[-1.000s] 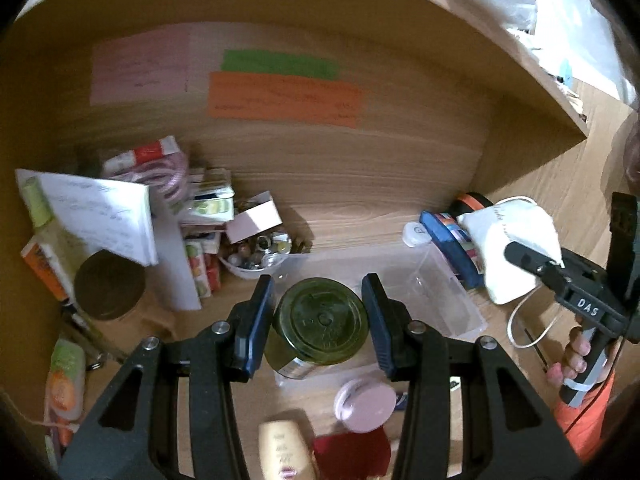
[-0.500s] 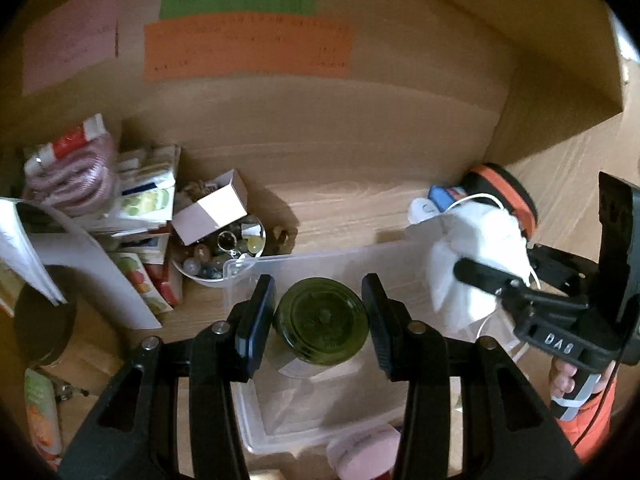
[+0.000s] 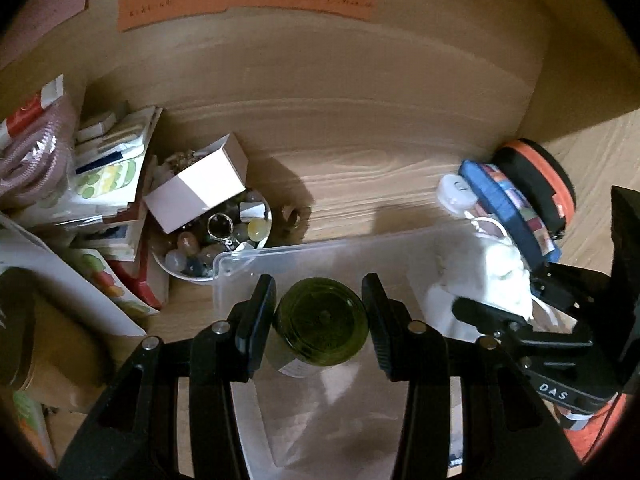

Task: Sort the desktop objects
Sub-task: 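Carry the green bottle with left tool while right tool carries the bag over the clear bin, then lower and release the bottle with left tool while right tool releases the bag into bin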

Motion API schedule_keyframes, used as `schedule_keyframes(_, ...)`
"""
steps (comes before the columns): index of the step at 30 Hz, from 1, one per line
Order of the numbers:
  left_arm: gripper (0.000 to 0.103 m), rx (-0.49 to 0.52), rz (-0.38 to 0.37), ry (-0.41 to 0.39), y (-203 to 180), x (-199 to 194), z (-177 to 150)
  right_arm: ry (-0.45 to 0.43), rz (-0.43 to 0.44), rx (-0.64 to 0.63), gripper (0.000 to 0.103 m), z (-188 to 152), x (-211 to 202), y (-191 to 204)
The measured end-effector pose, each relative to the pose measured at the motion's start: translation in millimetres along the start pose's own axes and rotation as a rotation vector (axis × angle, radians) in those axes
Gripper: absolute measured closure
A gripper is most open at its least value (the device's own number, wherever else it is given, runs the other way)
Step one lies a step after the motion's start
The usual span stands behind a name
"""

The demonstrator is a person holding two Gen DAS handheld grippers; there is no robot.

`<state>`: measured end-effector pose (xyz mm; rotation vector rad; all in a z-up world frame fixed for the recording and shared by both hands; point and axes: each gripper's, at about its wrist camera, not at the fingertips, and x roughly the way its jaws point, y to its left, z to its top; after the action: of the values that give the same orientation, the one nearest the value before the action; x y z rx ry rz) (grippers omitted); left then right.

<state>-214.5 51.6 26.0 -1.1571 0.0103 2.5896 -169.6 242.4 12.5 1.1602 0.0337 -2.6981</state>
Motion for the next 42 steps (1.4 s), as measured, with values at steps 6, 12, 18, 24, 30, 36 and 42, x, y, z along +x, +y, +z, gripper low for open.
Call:
schedule_keyframes(6, 0.059, 0.026, 0.008, 0.015, -5.7, 9.9, -2.4, 0.047, -0.035, -0.031, 0.073, -4.3, 13.6, 2.7)
schedule_keyframes(12, 0.056, 0.029, -0.015, 0.034, -10.0, 16.1, -4.9, 0.056, -0.06, -0.046, 0.07, -5.4, 14.5, 5.4)
schedule_keyframes(18, 0.05, 0.062, -0.005, 0.053, -17.1, 22.7, -10.2, 0.057, -0.085, -0.062, 0.068, -5.3, 12.6, 8.4)
schedule_keyframes(24, 0.044, 0.081, 0.003, 0.083, -21.3, 30.9, -14.0, 0.023, -0.128, -0.089, 0.048, -7.3, 4.9, 16.8)
schedule_keyframes(30, 0.037, 0.076, -0.014, 0.116, -20.8, 36.4, -15.6, -0.036, -0.147, -0.103, 0.028, -8.8, -5.3, 22.4)
schedule_keyframes(36, 0.03, 0.083, -0.026, 0.122, -22.5, 35.3, -14.9, -0.048, -0.131, -0.087, 0.023, -10.1, -6.4, 20.5)
schedule_keyframes(42, 0.029, 0.063, -0.033, 0.12, -18.2, 28.6, -11.2, -0.065, -0.119, -0.089, 0.02, -10.9, -11.6, 21.8)
